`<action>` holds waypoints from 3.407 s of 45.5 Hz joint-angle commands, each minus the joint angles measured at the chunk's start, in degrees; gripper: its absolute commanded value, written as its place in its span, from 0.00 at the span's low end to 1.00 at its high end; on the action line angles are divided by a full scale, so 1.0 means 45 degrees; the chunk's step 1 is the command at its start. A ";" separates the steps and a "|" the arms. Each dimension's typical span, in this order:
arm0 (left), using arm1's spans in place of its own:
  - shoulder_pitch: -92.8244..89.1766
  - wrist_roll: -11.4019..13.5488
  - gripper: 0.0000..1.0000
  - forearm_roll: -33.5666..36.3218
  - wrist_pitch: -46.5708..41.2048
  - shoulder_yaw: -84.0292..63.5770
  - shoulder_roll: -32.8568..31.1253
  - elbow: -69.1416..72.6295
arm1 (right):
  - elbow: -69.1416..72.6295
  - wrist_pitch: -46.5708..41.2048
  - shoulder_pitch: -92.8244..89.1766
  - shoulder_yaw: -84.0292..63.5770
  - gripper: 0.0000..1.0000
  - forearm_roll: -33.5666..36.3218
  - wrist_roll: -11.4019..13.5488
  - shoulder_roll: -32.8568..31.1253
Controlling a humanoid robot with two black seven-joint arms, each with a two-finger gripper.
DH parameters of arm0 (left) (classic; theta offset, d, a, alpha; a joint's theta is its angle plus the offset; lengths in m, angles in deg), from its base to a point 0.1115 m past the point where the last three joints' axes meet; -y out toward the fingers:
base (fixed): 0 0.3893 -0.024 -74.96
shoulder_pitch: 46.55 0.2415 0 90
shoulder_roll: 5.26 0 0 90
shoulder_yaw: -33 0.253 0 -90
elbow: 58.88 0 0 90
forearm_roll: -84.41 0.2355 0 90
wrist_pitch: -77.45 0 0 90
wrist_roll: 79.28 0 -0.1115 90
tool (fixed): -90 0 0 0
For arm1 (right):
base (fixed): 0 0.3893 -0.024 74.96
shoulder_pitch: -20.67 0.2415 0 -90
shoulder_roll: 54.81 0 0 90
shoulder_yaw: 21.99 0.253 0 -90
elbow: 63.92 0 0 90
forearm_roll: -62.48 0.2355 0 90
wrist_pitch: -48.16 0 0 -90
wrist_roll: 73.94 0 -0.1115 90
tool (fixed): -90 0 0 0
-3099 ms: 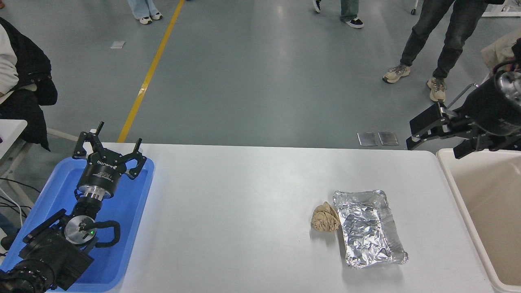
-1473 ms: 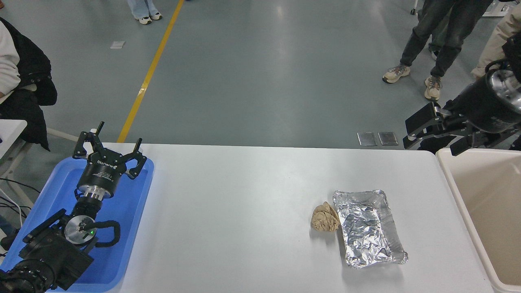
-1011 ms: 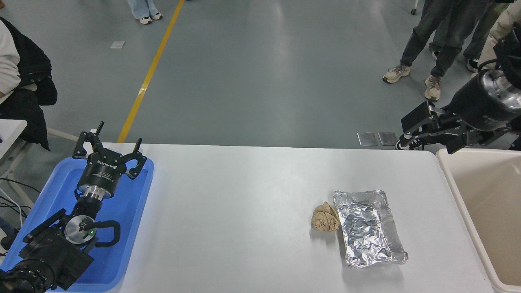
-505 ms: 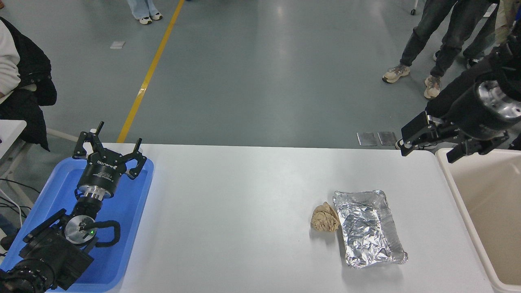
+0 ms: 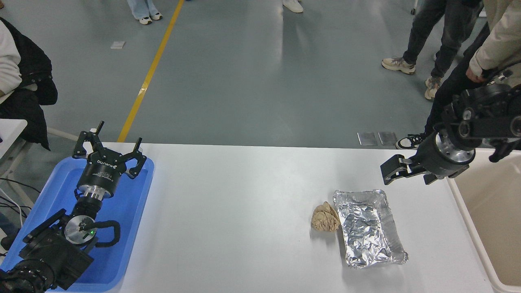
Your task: Pick up foil plate and place in dustbin
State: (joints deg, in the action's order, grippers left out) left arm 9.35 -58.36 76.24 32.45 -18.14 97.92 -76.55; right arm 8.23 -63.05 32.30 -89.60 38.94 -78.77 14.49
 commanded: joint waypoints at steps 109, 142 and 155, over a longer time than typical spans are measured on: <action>0.0000 -0.0001 1.00 0.0000 0.0000 -0.0001 0.0000 0.0002 | -0.2557 0.4792 -0.4324 -0.0406 0.00 -0.1410 -0.0119 -0.0245; 0.0000 -0.0001 1.00 0.0000 0.0000 -0.0001 0.0000 0.0002 | -0.0917 -0.2376 0.4582 -0.0991 0.00 -0.1663 -0.0159 -0.2902; 0.0000 -0.0001 1.00 -0.0020 0.0000 -0.0001 0.0000 0.0002 | -0.0272 -0.3138 0.6283 -0.1070 0.00 -0.1840 -0.0159 -0.3038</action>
State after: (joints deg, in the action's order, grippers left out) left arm 9.35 -58.37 76.24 32.45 -18.14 97.92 -76.54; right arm 4.90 -73.14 53.66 -94.07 31.15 -79.48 1.90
